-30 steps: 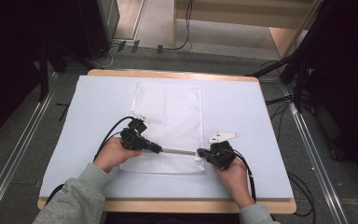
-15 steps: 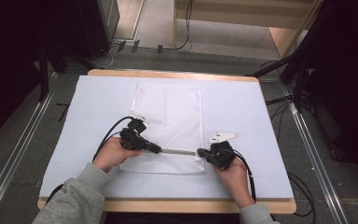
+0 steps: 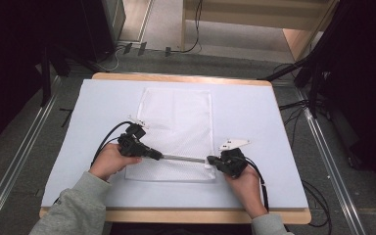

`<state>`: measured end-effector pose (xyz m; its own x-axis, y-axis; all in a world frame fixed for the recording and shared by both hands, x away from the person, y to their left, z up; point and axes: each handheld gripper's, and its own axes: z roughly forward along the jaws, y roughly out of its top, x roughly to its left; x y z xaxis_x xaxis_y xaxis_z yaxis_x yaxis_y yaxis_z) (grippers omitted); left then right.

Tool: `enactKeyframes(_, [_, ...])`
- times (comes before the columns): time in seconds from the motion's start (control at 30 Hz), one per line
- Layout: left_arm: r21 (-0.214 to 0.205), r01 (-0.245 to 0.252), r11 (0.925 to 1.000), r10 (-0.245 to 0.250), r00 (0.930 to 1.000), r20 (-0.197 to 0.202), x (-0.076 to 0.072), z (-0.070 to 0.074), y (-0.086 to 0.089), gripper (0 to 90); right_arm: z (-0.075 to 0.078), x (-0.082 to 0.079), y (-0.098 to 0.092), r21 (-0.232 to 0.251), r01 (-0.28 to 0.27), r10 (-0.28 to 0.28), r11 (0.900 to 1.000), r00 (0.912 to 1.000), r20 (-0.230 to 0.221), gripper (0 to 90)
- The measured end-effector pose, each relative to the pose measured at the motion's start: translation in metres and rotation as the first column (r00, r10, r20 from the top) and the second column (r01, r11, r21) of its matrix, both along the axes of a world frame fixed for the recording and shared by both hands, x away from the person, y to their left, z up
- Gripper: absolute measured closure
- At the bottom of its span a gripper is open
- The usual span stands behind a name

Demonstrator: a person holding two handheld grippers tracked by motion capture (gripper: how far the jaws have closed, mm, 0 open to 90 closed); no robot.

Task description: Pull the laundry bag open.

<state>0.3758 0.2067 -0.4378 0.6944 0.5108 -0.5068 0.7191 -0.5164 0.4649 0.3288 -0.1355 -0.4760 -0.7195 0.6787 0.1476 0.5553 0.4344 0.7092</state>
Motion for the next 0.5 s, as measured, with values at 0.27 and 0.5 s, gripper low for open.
enactKeyframes(0.27, [-0.021,-0.024,0.9995,0.023,0.9996,-0.016,0.001,0.0,0.011,87.8,0.001,0.0,0.0,0.0,-0.001,0.001,1.0,1.0,-0.01,90.0])
enactKeyframes(0.5, [-0.024,-0.047,0.9986,0.046,0.9987,-0.02,-0.001,0.001,0.024,87.9,0.001,0.002,-0.001,-0.002,-0.012,0.012,0.9999,0.9999,-0.01,90.0])
